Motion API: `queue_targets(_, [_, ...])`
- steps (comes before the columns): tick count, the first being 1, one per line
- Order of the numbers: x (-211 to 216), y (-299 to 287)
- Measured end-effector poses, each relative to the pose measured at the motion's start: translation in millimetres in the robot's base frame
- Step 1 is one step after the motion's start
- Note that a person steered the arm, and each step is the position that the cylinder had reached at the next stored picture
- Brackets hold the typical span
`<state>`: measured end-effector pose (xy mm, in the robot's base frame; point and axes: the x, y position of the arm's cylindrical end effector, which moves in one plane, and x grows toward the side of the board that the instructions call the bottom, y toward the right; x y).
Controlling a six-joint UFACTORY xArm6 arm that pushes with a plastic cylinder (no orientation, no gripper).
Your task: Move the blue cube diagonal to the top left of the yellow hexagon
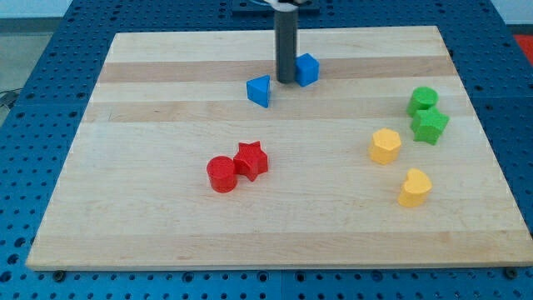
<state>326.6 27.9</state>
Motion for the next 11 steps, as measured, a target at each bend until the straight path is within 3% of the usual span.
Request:
queue_targets(2, [5,2])
queue_targets(5, [-50,5])
queue_targets(8, [19,101])
queue_targets(9, [17,105])
queue_targets(10, [-15,95])
queue_targets(11, [-14,56])
